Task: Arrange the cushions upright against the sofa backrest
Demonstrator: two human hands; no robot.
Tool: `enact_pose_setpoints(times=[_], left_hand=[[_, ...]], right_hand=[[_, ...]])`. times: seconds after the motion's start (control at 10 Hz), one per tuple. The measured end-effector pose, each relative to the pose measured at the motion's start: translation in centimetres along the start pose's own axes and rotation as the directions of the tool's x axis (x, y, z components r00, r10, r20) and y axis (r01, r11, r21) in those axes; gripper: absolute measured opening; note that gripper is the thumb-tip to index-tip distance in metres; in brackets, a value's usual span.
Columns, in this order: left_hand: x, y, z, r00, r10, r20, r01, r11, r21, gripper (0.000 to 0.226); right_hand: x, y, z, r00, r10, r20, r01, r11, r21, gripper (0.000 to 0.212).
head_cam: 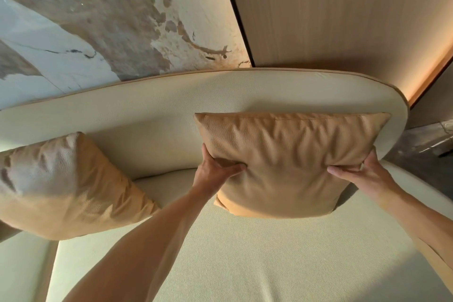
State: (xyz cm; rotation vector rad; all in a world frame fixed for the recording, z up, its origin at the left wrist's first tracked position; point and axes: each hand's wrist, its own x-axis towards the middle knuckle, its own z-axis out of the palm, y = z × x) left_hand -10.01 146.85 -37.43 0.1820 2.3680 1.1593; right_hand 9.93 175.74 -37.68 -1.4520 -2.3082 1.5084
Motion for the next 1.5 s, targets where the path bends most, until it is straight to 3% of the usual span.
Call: enact_pose_setpoints(times=[0.3, 0.7, 1.1, 1.3, 1.4, 1.5], left_hand=[[-0.1, -0.3, 0.4, 0.999, -0.047, 0.004, 0.047, 0.997, 0.063, 0.097], [0.6, -1.4, 1.3, 0.998, -0.060, 0.018, 0.059, 0.998, 0.021, 0.100], [-0.5, -0.9, 0.7, 0.999, -0.029, 0.026, 0.027, 0.998, 0.058, 0.114], [-2.1, 0.8, -2.2, 1.000, 0.026, -0.001, -0.026, 0.998, 0.055, 0.116], [-3.3, 1.5, -4.2, 0.998, 0.057, -0.036, -0.051, 0.987, 0.155, 0.111], [-6.0, 2.1, -8.3, 0.984, 0.129, -0.126, -0.076, 0.930, 0.361, 0.101]], right_hand=[[0.8, -0.2, 0.2, 0.999, 0.034, 0.020, -0.033, 0.997, -0.068, 0.107], [0.6, 0.4, 2.0, 0.997, 0.075, -0.025, -0.078, 0.991, -0.112, 0.099], [-2.7, -1.3, 2.2, 0.983, -0.089, -0.160, 0.050, 0.971, -0.235, 0.103], [-5.3, -3.5, 1.5, 0.979, -0.151, -0.139, 0.105, 0.950, -0.293, 0.108], [-7.2, -4.9, 1.2, 0.968, -0.224, -0.110, 0.175, 0.923, -0.343, 0.109], [-10.6, -7.1, 1.2, 0.944, -0.329, -0.028, 0.264, 0.805, -0.531, 0.107]])
